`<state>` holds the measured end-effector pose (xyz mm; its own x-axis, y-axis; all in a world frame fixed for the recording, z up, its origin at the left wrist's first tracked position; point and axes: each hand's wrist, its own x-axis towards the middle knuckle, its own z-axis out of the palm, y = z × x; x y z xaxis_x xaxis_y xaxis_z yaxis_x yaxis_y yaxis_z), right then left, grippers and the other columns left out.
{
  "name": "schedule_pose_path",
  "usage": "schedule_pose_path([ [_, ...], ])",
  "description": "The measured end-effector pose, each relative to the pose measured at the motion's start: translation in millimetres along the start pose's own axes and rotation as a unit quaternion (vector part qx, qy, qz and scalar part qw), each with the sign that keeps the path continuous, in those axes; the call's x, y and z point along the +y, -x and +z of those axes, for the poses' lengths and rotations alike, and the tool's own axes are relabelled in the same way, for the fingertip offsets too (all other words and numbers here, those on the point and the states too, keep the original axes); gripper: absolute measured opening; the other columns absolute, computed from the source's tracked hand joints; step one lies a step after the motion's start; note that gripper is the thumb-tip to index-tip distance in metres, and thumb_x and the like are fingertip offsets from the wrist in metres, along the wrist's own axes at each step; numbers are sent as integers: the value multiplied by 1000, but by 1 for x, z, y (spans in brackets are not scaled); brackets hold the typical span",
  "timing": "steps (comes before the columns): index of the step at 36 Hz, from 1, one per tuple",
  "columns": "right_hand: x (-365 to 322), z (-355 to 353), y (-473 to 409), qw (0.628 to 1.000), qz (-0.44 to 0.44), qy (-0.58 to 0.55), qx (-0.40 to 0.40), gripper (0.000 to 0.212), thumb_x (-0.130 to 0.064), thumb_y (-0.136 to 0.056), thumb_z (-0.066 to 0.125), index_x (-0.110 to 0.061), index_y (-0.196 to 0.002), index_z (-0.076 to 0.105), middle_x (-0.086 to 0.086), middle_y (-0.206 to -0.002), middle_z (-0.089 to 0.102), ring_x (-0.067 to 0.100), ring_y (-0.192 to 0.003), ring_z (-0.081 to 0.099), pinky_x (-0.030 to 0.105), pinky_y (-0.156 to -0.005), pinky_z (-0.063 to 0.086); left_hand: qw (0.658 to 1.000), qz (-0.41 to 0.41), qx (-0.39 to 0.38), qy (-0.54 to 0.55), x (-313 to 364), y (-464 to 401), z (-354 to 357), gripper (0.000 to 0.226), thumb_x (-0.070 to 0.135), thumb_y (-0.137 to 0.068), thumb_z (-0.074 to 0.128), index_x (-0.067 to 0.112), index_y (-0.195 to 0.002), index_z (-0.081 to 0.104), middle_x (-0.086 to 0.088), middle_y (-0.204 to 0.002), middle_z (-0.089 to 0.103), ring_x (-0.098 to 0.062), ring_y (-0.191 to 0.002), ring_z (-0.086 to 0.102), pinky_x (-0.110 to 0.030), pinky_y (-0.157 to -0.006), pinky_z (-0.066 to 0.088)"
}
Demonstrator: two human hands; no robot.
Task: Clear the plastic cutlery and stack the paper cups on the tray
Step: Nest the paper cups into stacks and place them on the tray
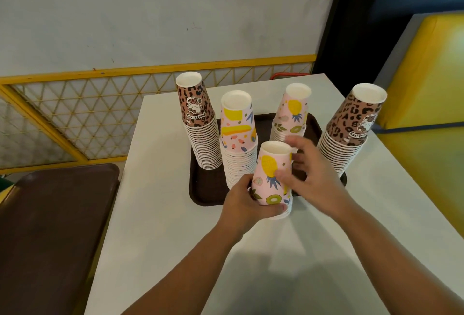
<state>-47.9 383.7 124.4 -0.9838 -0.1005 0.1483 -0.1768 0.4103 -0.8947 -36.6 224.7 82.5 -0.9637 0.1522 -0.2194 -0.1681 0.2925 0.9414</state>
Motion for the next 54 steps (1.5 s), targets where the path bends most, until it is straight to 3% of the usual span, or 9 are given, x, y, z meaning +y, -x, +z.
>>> schedule_pose_path([
  [9,1,9,5,1000,28,4,6,59,-33,-73,74,-36,-120,38,-19,-105,59,2,-94,62,14,-71,55,999,33,-29,-21,6,2,0,75,23,-61,87,25,-124,46,14,-114,60,-2,-102,59,-16,-84,52],
  [23,-1,0,-7,1000,13,-4,-14,53,-23,-79,69,-31,-123,41,-13,-112,62,6,-100,63,20,-76,56,999,23,-36,-30,-2,-1,-1,77,23,-58,89,23,-124,50,11,-117,64,-7,-108,60,-31,-93,53],
  [26,-2,-5,-12,1000,11,-15,12,51,-29,-81,70,-24,-125,44,-7,-113,64,7,-98,64,26,-78,56,998,27,-33,-51,-3,-2,-1,79,26,-57,89,24,-125,49,11,-119,62,-8,-109,58,-29,-92,53],
  [32,-21,-25,-34,990,-24,-47,128,30,-21,-88,62,-20,-115,48,-16,-101,62,-11,-86,62,13,-71,52,996,14,-43,-82,-7,-1,-3,76,28,-62,87,22,-126,47,10,-121,59,-8,-113,53,-27,-95,50],
  [39,-55,-51,-87,947,-106,-4,303,58,-24,-87,64,-4,-132,34,-4,-121,55,-4,-101,58,11,-79,51,995,-6,-48,-91,-3,-1,-2,75,26,-68,83,22,-130,42,8,-129,53,-9,-122,47,-32,-102,46],
  [44,-46,-50,-118,950,-92,64,290,69,-30,-83,67,-8,-137,31,5,-132,52,12,-117,54,22,-90,49,995,-8,-47,-89,0,-2,-3,76,27,-68,83,23,-130,41,10,-129,53,-6,-118,47,-30,-101,45],
  [47,-33,-43,-124,956,-66,85,275,69,-25,-82,69,-9,-137,31,5,-133,51,14,-118,51,17,-86,41,995,-7,-48,-91,1,-1,-4,75,27,-69,82,24,-130,40,12,-127,52,-1,-112,44,-27,-100,44],
  [51,-18,-36,-123,966,-14,117,232,70,-24,-81,70,-10,-137,30,8,-134,49,22,-121,49,23,-86,39,995,-10,-51,-89,1,0,-6,73,27,-69,82,25,-129,40,16,-121,51,0,-110,44,-22,-96,43],
  [54,-14,-33,-116,974,39,120,190,86,-29,-80,71,-12,-146,17,9,-147,33,22,-132,37,24,-94,33,995,-12,-49,-85,1,0,-6,74,27,-69,82,25,-129,40,12,-127,52,-5,-116,47,-29,-100,45],
])
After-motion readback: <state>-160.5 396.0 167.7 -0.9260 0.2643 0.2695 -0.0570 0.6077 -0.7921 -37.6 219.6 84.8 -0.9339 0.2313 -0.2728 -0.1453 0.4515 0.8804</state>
